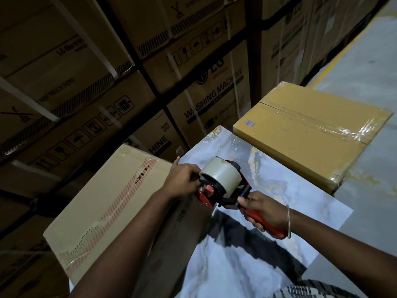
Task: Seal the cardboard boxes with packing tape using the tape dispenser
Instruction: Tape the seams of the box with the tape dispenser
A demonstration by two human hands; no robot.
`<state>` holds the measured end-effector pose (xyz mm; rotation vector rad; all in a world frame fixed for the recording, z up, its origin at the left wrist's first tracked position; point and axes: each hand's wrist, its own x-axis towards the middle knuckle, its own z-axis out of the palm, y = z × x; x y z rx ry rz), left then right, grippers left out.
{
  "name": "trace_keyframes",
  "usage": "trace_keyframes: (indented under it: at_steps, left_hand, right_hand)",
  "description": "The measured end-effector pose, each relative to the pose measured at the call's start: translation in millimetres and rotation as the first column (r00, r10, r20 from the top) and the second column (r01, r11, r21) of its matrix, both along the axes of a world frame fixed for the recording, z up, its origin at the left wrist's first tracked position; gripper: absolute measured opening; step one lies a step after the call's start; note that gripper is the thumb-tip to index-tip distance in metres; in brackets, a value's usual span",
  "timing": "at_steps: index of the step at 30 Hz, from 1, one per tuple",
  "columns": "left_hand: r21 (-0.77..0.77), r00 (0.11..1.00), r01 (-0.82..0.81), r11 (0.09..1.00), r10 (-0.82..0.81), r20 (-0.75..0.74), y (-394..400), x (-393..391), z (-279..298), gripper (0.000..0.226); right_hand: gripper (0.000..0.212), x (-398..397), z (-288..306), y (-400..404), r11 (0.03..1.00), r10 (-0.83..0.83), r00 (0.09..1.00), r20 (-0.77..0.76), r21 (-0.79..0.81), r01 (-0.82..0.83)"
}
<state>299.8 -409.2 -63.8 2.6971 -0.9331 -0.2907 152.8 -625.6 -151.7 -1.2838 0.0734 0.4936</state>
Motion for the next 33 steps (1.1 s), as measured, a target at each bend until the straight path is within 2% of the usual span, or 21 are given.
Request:
trace_keyframes:
  at_steps: [5,9,11,13,16,20,22,24,30,33]
  left_hand:
    - [-0.044,0.998,0.021,0.999,-0.024,-0.065,8,-3,-3,0.008]
    - [0.014,0.999,-0.037,0.999,0.037,0.038,2,-9,-6,0.012]
    - [0.044,0.992,-0.093,0.995,0.089,0.085,-3,-11,-8,0.014]
    - [0.073,0.985,-0.140,0.987,0.131,0.115,-6,-15,-9,0.016]
    - [0.122,0.973,-0.195,0.973,0.176,0.150,-8,-20,-12,0.019]
    - [0.142,0.949,-0.276,0.951,0.246,0.196,-14,-25,-14,0.016]
    - [0.100,0.930,-0.335,0.937,0.312,0.193,-19,-28,-14,0.010]
    - [0.032,0.904,-0.409,0.912,0.401,0.148,-24,-33,-12,0.019]
    - [-0.048,0.886,-0.445,0.894,0.448,0.121,-34,-58,-11,0.032]
    - [-0.104,0.898,-0.426,0.899,0.434,0.070,-36,-74,-10,0.038]
  right_hand:
    - [0.049,2,-32,-21,0.988,-0.076,0.995,-0.057,-0.139,0.067]
    - [0.043,2,-60,-33,0.924,-0.245,0.967,-0.070,-0.318,0.211]
    - [0.041,11,-70,-38,0.827,-0.214,0.976,0.040,-0.524,0.202]
    - [0.037,23,-75,-42,0.689,-0.076,0.990,0.118,-0.711,0.138]
    - [0.034,35,-81,-45,0.517,0.059,0.991,0.119,-0.853,0.072]
    - [0.046,47,-97,-41,0.360,0.084,0.990,0.113,-0.930,0.075]
    - [0.043,52,-103,-39,0.310,0.106,0.990,0.096,-0.949,0.059]
    - [0.040,55,-108,-37,0.269,0.125,0.988,0.091,-0.962,0.055]
    - [0.031,56,-115,-31,0.190,0.158,0.983,0.092,-0.980,0.061]
    - [0.028,56,-118,-27,0.207,0.156,0.982,0.104,-0.976,0.071]
